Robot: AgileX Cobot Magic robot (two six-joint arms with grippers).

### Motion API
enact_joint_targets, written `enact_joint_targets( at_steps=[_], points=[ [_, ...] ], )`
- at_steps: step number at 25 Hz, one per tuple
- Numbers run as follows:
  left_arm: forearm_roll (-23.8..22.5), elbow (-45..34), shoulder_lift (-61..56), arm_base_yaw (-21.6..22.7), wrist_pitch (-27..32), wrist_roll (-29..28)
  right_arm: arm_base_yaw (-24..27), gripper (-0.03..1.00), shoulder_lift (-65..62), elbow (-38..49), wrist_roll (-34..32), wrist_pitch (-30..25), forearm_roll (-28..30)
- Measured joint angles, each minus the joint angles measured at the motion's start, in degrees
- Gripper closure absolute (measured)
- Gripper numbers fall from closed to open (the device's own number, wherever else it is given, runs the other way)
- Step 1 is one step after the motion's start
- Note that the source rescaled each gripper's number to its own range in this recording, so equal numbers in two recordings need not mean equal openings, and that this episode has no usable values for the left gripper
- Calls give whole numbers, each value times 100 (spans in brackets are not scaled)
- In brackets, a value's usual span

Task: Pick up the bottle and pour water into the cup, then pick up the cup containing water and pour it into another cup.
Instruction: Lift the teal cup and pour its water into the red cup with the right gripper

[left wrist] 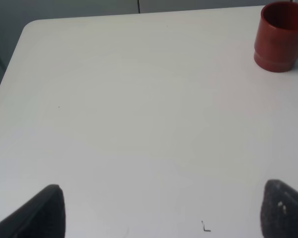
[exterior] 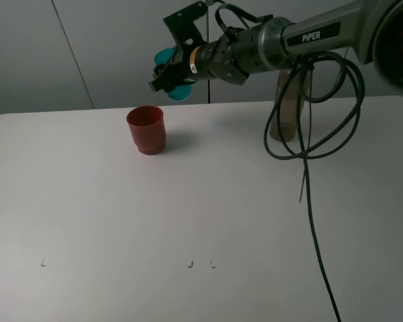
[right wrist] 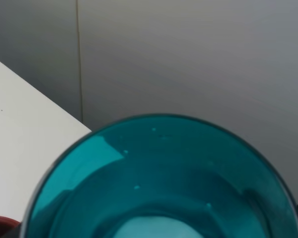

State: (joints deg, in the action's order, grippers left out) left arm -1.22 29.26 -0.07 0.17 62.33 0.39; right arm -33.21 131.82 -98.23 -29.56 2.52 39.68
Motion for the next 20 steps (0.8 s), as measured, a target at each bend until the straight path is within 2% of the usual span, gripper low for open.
enact_joint_targets(
  at_steps=[9,20],
  points=[
    [0,0,0,0,0,0,-134,89,0,-12,966,13,18],
    [0,0,0,0,0,0,-162,89,0,-59,1291,13,93]
  ],
)
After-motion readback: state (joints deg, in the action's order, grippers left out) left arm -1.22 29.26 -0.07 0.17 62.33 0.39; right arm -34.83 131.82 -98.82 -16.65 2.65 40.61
